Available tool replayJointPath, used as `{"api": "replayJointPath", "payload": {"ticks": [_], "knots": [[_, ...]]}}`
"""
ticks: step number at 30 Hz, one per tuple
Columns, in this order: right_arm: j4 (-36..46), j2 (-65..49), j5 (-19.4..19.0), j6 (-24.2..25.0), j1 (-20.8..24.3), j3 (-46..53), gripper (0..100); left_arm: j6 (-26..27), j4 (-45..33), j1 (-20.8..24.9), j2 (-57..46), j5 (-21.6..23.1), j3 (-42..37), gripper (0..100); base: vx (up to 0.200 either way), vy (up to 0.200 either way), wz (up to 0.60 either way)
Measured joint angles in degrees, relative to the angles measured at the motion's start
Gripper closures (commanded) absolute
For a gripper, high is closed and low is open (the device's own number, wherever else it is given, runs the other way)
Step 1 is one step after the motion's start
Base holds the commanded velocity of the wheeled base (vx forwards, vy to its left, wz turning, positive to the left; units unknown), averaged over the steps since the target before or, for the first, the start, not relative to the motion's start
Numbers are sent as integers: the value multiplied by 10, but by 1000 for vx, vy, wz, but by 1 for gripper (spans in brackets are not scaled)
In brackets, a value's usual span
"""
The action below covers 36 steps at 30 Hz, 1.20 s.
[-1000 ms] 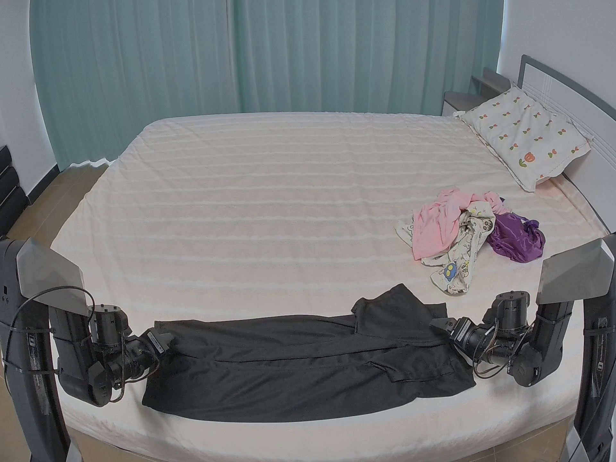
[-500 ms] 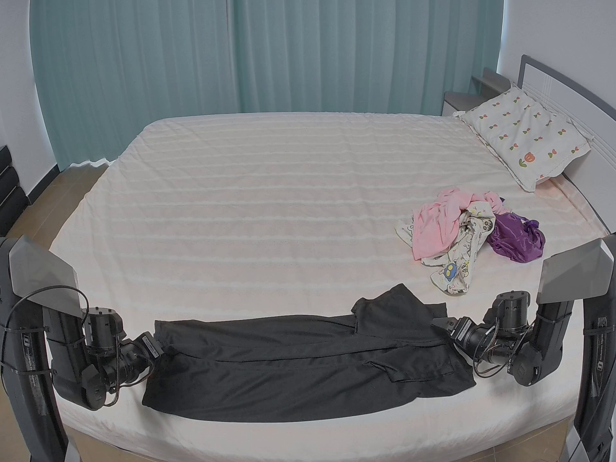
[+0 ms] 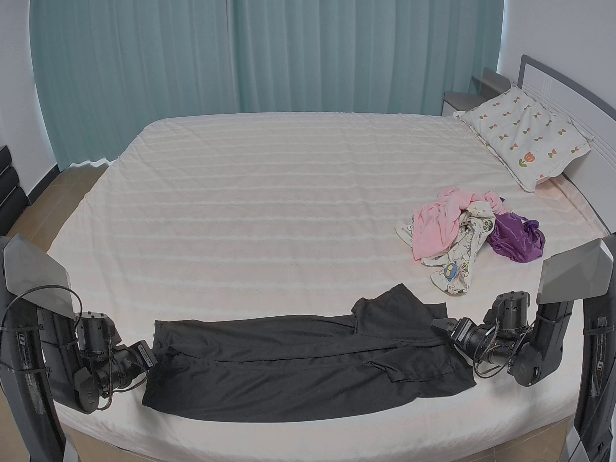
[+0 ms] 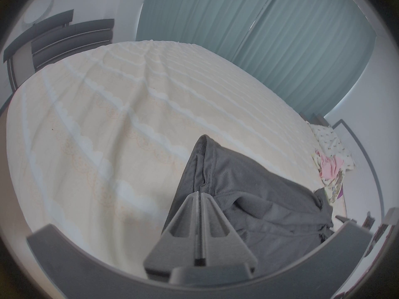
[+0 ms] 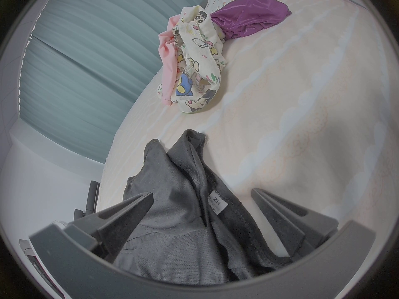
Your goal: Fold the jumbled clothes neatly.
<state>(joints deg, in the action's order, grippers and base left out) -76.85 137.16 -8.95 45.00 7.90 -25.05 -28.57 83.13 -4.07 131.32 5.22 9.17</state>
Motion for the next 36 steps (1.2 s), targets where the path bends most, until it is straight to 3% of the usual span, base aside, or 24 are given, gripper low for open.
{"api": "replayJointPath", "payload": {"ticks": [2,3,14,36], "knots": [[0,0,0,0,0,0,0,-19,0,-1,-1,2,5,100,0,0,0],[0,0,0,0,0,0,0,-28,0,-1,-2,4,8,0,0,0,0],[0,3,0,0,1,-1,0,-91,-1,0,-9,75,30,0,0,0,0],[0,8,0,0,1,-4,0,-94,-7,-16,-40,80,28,0,0,0,0]]}}
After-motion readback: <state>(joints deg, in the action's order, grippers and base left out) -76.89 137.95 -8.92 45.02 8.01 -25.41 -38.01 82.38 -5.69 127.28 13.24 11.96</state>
